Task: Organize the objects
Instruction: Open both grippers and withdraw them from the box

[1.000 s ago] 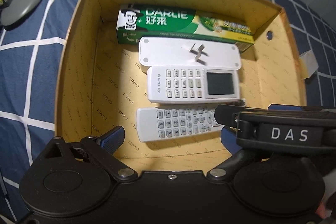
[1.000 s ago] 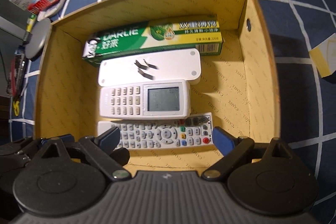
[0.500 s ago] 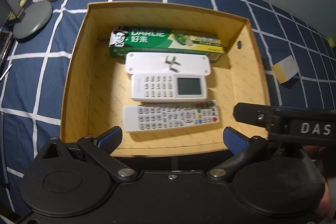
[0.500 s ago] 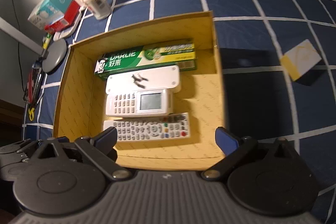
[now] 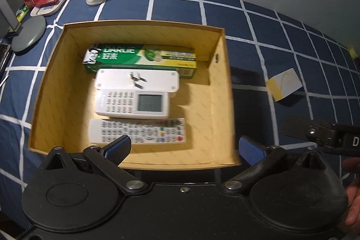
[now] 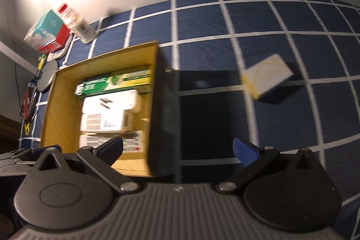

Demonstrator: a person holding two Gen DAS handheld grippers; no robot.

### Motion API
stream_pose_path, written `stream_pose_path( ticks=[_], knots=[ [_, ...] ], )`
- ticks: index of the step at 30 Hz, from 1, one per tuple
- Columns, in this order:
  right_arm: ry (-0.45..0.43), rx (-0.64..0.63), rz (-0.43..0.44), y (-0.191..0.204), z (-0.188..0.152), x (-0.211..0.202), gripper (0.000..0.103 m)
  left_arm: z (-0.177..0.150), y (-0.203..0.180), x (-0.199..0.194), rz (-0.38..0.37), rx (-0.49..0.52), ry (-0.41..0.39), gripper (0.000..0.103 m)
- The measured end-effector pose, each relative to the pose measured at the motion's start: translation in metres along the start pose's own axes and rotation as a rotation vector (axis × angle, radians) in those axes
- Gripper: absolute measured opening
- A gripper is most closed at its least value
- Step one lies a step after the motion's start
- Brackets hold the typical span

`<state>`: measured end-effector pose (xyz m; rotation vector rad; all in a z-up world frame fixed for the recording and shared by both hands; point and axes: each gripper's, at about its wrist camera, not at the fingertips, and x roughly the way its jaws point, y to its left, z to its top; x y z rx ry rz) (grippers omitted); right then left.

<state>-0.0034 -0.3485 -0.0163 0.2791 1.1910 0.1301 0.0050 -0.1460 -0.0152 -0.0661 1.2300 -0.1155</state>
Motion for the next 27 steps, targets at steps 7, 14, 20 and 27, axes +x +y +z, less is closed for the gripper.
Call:
stream_pose_path(
  ticks=[7,14,20,27],
  knots=[
    [-0.002,-0.010,-0.002,-0.064,0.009,-0.013,0.103,-0.005,-0.048,0.012,0.059,-0.038,0.008,0.103],
    [-0.003,-0.045,0.009,-0.118,0.021,-0.017,0.103,-0.011,-0.089,0.023,0.126,-0.073,0.002,0.103],
    [0.008,-0.093,-0.006,-0.149,0.036,-0.018,0.103,-0.011,-0.119,0.033,0.145,-0.074,0.001,0.103],
    [0.028,-0.141,0.015,-0.169,0.061,-0.011,0.103,-0.004,-0.144,0.051,0.157,-0.081,0.019,0.103]
  ],
)
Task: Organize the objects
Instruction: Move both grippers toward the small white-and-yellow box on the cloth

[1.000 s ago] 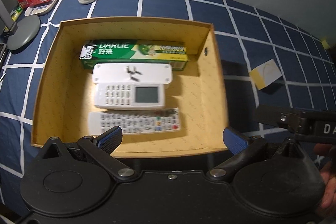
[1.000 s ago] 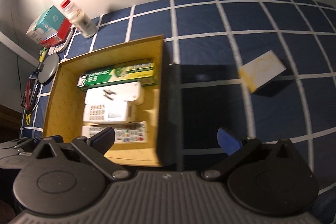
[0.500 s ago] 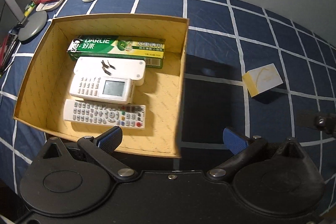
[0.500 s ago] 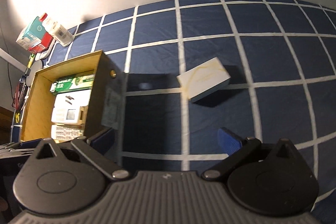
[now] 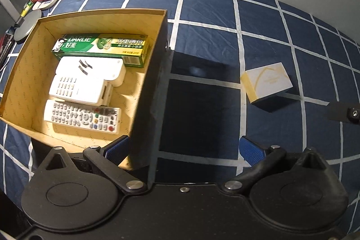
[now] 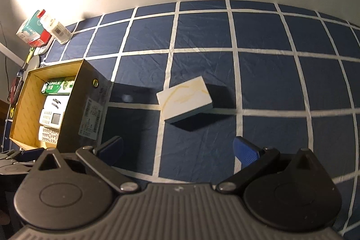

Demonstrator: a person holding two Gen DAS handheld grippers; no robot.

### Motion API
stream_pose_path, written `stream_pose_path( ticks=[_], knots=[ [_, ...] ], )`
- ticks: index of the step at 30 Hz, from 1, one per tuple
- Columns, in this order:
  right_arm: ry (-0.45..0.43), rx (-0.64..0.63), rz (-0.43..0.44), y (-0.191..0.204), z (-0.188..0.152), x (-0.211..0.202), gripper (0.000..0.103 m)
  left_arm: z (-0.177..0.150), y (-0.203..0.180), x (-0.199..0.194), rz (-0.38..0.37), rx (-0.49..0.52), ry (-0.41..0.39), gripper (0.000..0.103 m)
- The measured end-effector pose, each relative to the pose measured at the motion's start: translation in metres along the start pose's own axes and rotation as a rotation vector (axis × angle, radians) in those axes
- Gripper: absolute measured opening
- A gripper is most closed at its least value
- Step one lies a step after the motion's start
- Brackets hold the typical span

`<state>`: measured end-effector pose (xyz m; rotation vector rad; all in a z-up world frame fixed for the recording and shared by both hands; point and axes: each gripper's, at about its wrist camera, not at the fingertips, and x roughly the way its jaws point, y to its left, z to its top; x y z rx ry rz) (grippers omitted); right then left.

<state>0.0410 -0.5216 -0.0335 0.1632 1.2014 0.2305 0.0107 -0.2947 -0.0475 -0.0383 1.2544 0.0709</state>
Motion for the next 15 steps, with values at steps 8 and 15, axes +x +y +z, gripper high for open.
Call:
stream_pose_path(
  ticks=[8,15],
  knots=[
    [0.059,-0.062,0.033,-0.019,0.040,0.033,0.103,0.023,-0.027,0.033,-0.018,-0.026,0.027,0.103],
    [0.152,-0.113,0.068,-0.028,0.070,0.087,0.103,0.042,-0.038,0.075,-0.049,-0.075,0.078,0.103]
  ],
)
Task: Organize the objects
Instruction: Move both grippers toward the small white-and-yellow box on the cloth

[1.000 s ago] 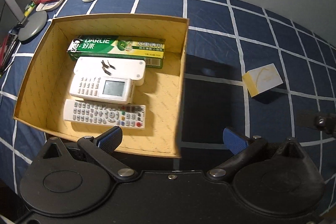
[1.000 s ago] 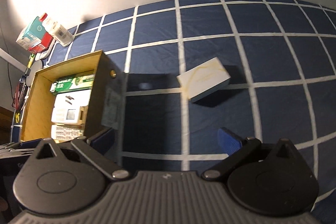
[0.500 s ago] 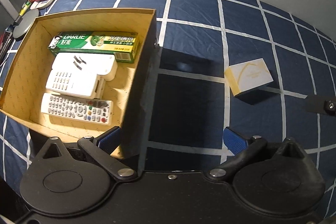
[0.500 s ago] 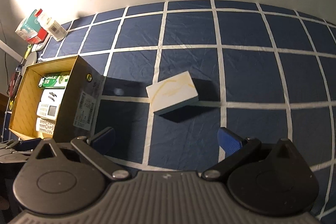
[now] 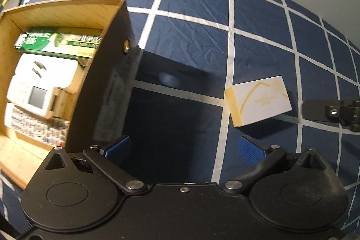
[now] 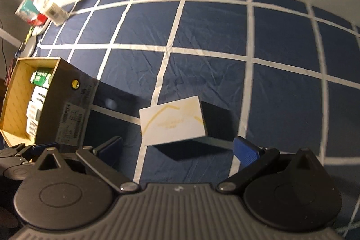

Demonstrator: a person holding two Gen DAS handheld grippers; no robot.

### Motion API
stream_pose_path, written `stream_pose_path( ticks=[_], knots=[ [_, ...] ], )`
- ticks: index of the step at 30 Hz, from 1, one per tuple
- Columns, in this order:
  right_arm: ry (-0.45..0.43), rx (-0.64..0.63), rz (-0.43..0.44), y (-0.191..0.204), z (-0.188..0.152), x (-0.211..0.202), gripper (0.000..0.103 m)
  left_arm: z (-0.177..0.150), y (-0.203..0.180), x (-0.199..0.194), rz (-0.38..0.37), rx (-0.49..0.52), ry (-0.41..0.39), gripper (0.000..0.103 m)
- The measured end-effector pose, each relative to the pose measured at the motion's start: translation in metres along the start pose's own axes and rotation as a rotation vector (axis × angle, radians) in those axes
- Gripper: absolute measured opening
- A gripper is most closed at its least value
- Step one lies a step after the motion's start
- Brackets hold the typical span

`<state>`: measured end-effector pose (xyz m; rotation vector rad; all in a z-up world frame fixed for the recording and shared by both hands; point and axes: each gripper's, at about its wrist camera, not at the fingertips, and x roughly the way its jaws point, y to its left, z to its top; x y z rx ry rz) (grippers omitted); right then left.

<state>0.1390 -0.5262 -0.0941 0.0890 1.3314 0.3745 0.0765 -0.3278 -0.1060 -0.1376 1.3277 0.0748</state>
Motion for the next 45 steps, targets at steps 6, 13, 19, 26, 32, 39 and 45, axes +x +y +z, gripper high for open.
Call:
stream_pose_path(
  ticks=[6,13,19,26,32,39,45],
  knots=[
    [0.074,-0.028,0.032,-0.007,0.018,0.043,0.103,0.009,-0.007,0.028,-0.008,-0.008,0.036,0.103],
    [0.129,-0.025,0.060,-0.013,0.027,0.081,0.103,0.015,-0.013,0.052,-0.007,0.011,0.071,0.103],
    [0.160,-0.019,0.075,-0.015,0.033,0.100,0.100,0.017,-0.010,0.065,-0.018,-0.002,0.096,0.103],
    [0.172,0.020,0.072,-0.011,0.029,0.105,0.089,0.017,-0.008,0.066,-0.030,-0.002,0.097,0.103],
    [0.193,0.129,0.067,-0.003,0.013,0.104,0.088,0.017,-0.008,0.068,-0.051,0.017,0.100,0.103],
    [0.160,0.249,0.067,-0.006,0.000,0.095,0.087,0.018,-0.012,0.073,-0.102,0.033,0.121,0.103],
    [0.147,0.234,0.052,-0.011,0.009,0.093,0.087,0.021,-0.026,0.080,-0.158,0.058,0.140,0.102]
  ],
)
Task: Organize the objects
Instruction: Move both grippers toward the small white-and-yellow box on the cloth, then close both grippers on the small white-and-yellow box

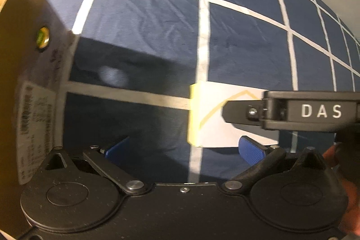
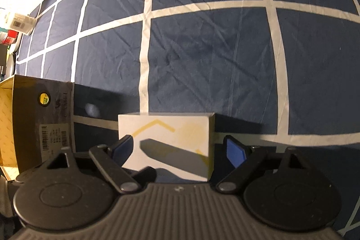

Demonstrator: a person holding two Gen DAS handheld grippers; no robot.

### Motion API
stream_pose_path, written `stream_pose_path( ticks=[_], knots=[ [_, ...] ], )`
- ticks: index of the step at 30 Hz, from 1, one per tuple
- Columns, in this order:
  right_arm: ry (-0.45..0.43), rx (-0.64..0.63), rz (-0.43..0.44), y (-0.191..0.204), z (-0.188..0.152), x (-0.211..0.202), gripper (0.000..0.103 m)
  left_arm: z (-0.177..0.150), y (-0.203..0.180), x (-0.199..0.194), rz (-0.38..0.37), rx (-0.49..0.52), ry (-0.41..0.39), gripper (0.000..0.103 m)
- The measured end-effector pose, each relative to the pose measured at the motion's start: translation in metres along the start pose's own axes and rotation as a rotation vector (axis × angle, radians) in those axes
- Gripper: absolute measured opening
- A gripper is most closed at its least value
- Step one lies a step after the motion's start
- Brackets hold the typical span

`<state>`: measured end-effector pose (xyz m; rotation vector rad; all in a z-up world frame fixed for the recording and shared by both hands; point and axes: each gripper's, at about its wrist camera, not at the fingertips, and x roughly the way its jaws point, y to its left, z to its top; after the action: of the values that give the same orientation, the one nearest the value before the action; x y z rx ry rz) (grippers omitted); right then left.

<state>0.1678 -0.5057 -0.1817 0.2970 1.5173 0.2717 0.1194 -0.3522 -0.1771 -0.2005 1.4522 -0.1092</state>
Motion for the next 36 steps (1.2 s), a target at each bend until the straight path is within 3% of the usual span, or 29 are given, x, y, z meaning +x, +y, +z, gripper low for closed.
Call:
stream_pose_path(
  ticks=[7,17,28,36],
  knots=[
    [-0.011,0.014,0.008,-0.001,-0.001,0.004,0.087,0.011,-0.007,0.008,-0.040,0.020,0.034,0.102],
    [-0.020,0.045,0.026,-0.003,-0.005,0.006,0.082,0.023,-0.016,0.013,-0.083,0.076,0.045,0.093],
    [-0.025,0.045,0.020,-0.002,-0.002,0.006,0.081,0.023,-0.018,0.014,-0.183,0.071,0.048,0.073],
    [-0.046,0.041,0.016,-0.001,-0.006,0.002,0.078,0.022,-0.027,0.008,-0.155,0.081,0.033,0.070]
  ],
)
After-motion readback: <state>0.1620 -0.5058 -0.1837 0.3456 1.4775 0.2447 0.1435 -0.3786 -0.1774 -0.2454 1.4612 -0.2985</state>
